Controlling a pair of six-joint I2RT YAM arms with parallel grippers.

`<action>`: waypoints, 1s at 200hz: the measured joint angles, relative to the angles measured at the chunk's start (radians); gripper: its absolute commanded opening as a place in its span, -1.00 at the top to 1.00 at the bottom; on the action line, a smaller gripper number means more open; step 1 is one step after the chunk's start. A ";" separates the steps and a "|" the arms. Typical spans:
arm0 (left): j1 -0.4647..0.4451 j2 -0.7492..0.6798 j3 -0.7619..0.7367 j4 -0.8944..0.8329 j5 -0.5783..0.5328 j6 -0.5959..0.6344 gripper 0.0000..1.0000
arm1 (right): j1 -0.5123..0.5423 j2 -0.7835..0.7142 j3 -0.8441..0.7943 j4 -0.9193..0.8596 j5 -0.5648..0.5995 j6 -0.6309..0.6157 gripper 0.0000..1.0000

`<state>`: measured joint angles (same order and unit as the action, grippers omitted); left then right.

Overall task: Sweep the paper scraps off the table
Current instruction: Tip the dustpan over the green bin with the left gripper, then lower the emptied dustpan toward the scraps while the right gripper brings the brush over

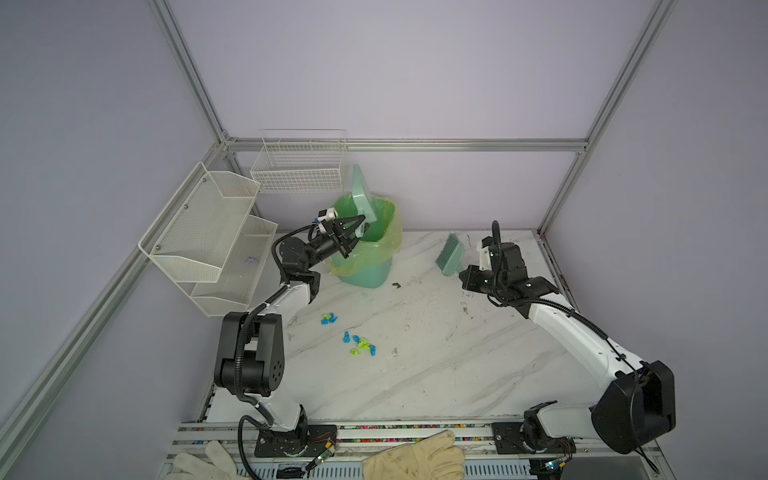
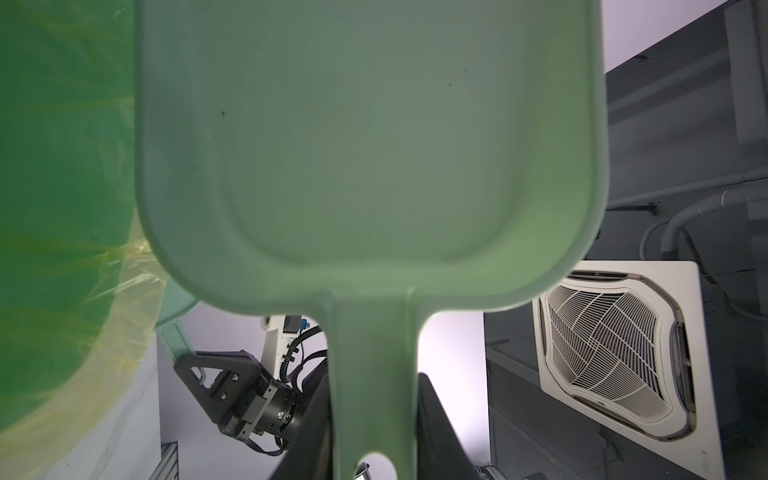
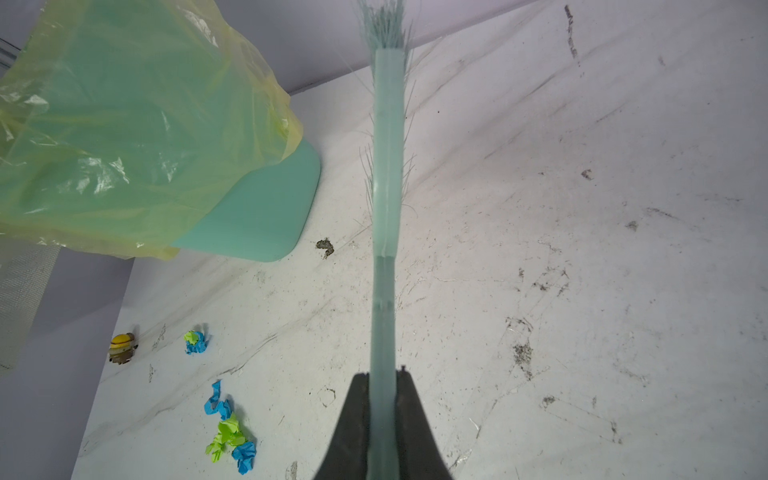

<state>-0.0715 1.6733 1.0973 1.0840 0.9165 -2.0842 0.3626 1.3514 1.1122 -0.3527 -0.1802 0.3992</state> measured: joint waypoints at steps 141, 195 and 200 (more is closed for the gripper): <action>0.000 -0.381 0.116 -1.269 -0.079 0.929 1.00 | 0.000 -0.004 0.000 0.012 0.004 0.022 1.00; -0.002 -0.528 0.127 -1.561 -0.270 1.157 1.00 | 0.000 -0.036 0.000 0.063 -0.012 0.051 1.00; -0.003 -0.535 0.127 -1.581 -0.283 1.170 1.00 | 0.000 -0.037 0.000 0.067 -0.017 0.054 1.00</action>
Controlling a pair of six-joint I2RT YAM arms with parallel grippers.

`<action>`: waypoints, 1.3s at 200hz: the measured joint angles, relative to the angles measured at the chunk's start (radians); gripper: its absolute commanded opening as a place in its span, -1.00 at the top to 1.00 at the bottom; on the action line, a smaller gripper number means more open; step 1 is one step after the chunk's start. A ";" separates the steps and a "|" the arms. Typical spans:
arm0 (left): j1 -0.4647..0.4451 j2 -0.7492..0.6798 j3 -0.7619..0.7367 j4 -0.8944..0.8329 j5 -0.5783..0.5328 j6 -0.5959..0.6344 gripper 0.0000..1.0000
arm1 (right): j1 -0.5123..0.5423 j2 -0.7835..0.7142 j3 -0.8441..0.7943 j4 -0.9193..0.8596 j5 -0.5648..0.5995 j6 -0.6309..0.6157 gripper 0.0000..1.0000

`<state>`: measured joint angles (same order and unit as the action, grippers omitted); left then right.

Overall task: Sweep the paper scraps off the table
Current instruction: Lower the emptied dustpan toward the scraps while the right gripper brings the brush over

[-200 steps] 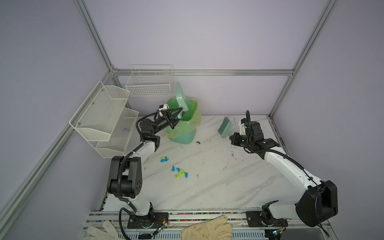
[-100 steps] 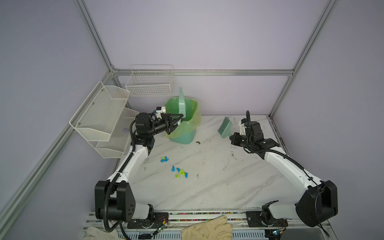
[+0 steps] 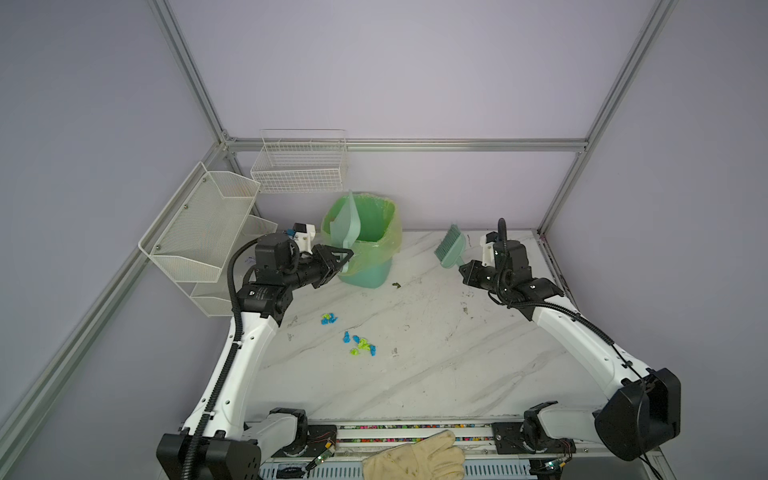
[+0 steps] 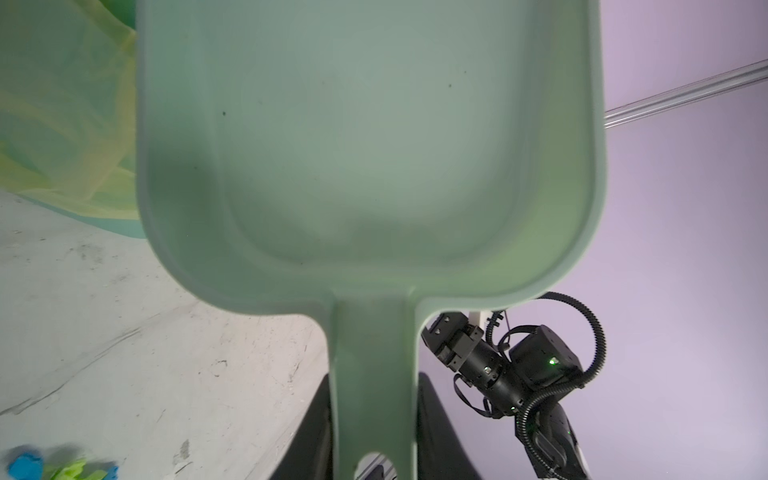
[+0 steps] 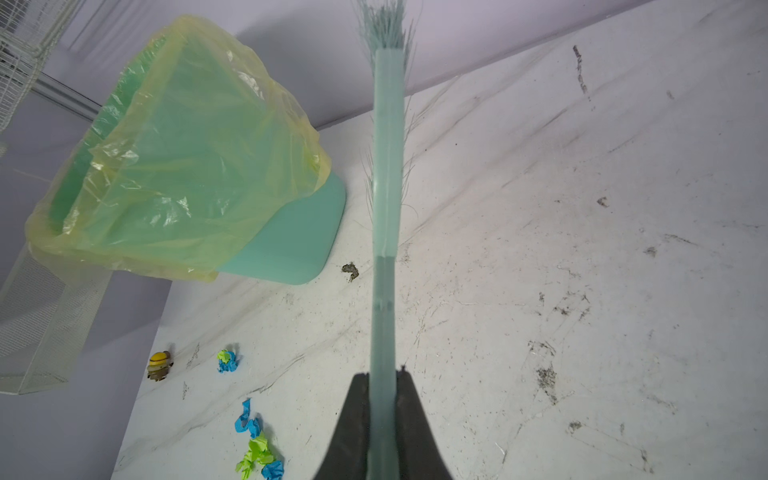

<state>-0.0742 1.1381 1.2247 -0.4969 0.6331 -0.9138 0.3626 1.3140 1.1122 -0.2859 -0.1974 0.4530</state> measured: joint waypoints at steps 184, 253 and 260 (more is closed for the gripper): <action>-0.001 -0.146 -0.216 -0.314 -0.323 0.230 1.00 | 0.191 -0.091 -0.037 0.117 -0.139 0.067 1.00; -0.001 -0.126 -0.240 -0.313 -0.380 0.257 1.00 | 0.313 -0.091 -0.125 0.145 -0.174 0.116 1.00; -0.001 -0.123 -0.242 -0.315 -0.382 0.257 1.00 | 0.329 -0.089 -0.139 0.145 -0.175 0.122 1.00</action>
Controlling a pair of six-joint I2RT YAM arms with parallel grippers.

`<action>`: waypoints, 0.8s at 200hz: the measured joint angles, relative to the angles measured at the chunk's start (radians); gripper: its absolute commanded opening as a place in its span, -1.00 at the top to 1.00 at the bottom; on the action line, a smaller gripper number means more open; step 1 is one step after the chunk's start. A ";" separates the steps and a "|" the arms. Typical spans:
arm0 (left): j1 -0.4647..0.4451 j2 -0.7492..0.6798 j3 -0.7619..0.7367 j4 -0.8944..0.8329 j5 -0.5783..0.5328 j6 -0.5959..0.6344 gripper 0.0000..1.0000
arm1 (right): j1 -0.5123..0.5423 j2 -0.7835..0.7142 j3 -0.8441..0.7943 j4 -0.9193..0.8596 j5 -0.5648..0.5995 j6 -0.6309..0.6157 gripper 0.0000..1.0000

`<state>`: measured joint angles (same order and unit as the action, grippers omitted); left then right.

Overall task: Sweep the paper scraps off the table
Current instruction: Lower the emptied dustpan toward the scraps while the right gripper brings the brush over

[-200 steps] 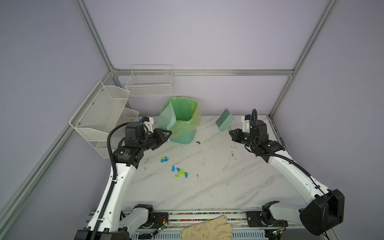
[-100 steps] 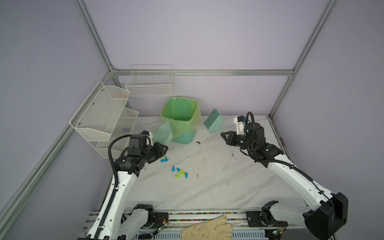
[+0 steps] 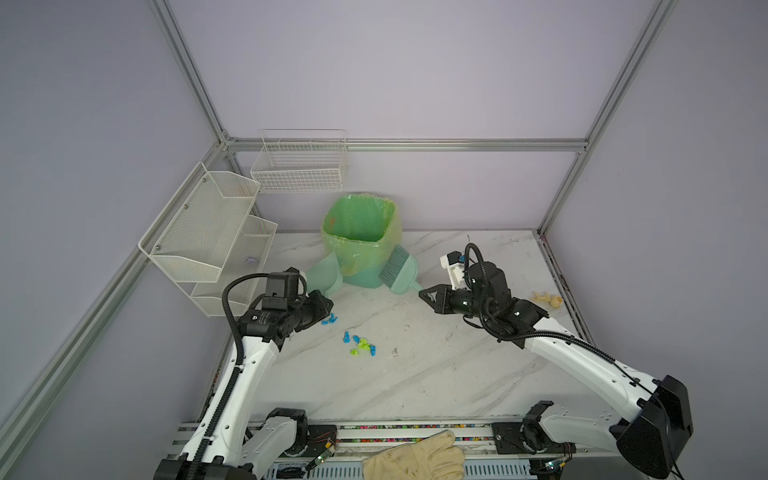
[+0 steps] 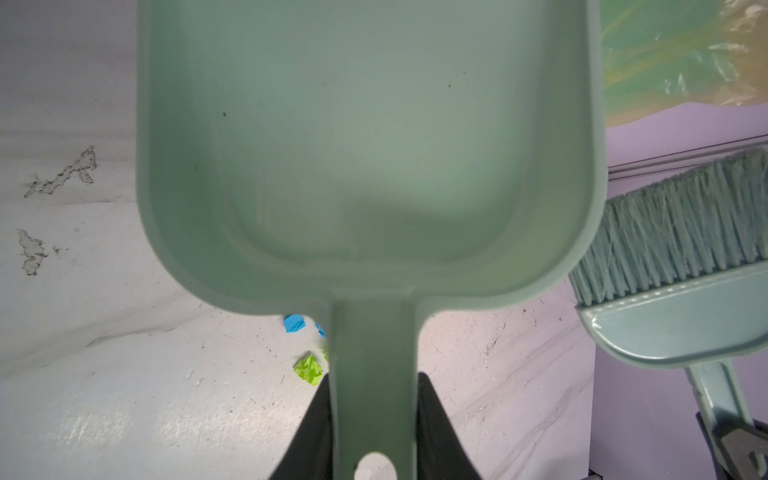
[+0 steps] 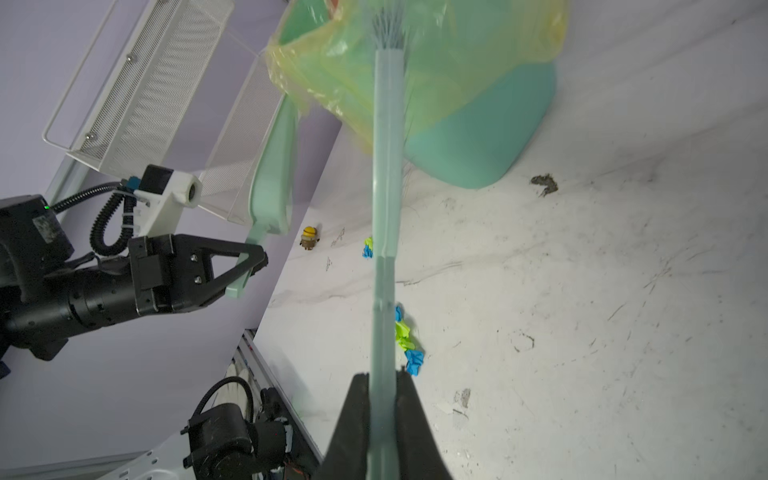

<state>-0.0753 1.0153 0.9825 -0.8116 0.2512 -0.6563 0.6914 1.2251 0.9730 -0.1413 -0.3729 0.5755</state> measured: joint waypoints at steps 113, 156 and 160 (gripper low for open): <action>0.000 0.052 -0.012 0.003 -0.013 0.015 1.00 | 0.272 0.135 -0.015 0.087 0.044 0.124 1.00; 0.000 0.054 -0.012 0.002 -0.020 0.033 1.00 | 0.309 0.214 -0.020 0.142 0.043 0.156 1.00; 0.000 0.054 -0.012 0.002 -0.021 0.034 1.00 | 0.310 0.217 -0.022 0.145 0.043 0.158 1.00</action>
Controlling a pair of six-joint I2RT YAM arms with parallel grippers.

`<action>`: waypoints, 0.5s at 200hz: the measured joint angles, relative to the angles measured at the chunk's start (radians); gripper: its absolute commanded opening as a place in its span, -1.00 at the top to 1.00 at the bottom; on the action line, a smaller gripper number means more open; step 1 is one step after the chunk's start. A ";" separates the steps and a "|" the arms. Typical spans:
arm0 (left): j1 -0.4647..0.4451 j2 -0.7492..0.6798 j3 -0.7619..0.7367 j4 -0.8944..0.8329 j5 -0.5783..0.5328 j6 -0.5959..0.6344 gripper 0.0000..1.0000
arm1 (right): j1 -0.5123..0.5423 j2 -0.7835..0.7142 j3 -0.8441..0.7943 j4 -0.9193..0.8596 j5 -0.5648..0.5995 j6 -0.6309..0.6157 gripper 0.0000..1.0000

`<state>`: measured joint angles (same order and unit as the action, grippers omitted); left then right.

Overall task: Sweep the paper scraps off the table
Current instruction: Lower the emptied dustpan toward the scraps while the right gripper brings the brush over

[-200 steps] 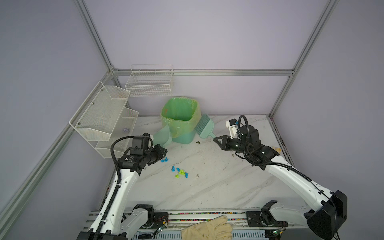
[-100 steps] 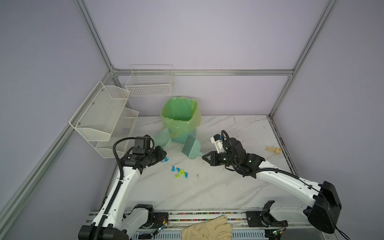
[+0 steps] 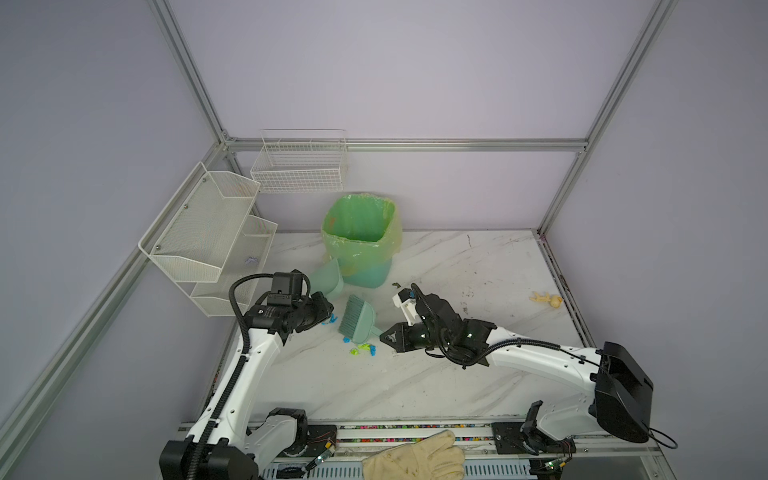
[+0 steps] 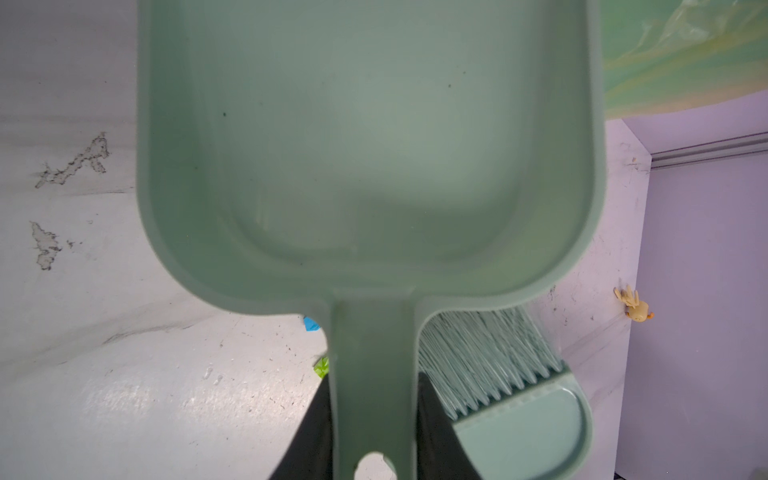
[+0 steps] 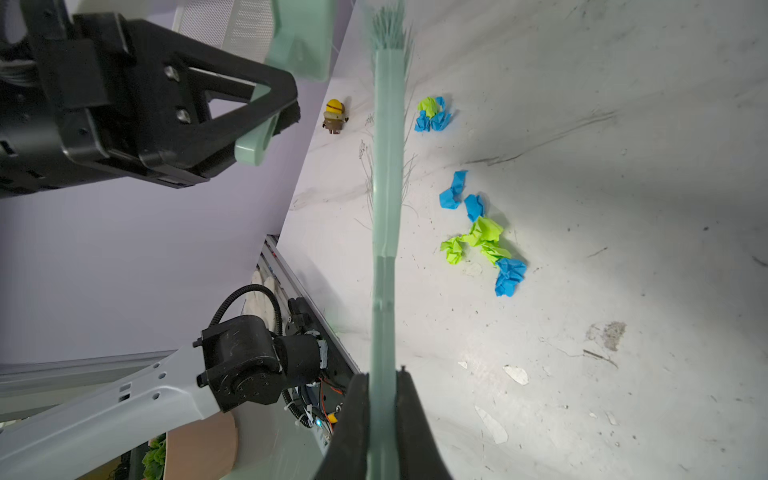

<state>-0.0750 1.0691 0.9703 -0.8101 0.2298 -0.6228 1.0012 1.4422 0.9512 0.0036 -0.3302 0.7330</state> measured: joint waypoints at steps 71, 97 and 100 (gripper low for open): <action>0.001 0.004 0.000 -0.011 -0.019 0.043 1.00 | 0.033 0.071 -0.007 0.043 -0.002 0.044 1.00; 0.001 0.006 0.000 -0.024 -0.023 0.045 1.00 | 0.042 0.102 -0.007 0.057 -0.005 0.060 1.00; 0.001 0.006 0.000 -0.024 -0.024 0.045 1.00 | 0.042 0.107 -0.007 0.059 -0.006 0.062 1.00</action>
<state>-0.0742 1.0752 0.9703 -0.8345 0.2062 -0.5781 1.0435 1.5490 0.9440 0.0628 -0.3363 0.7952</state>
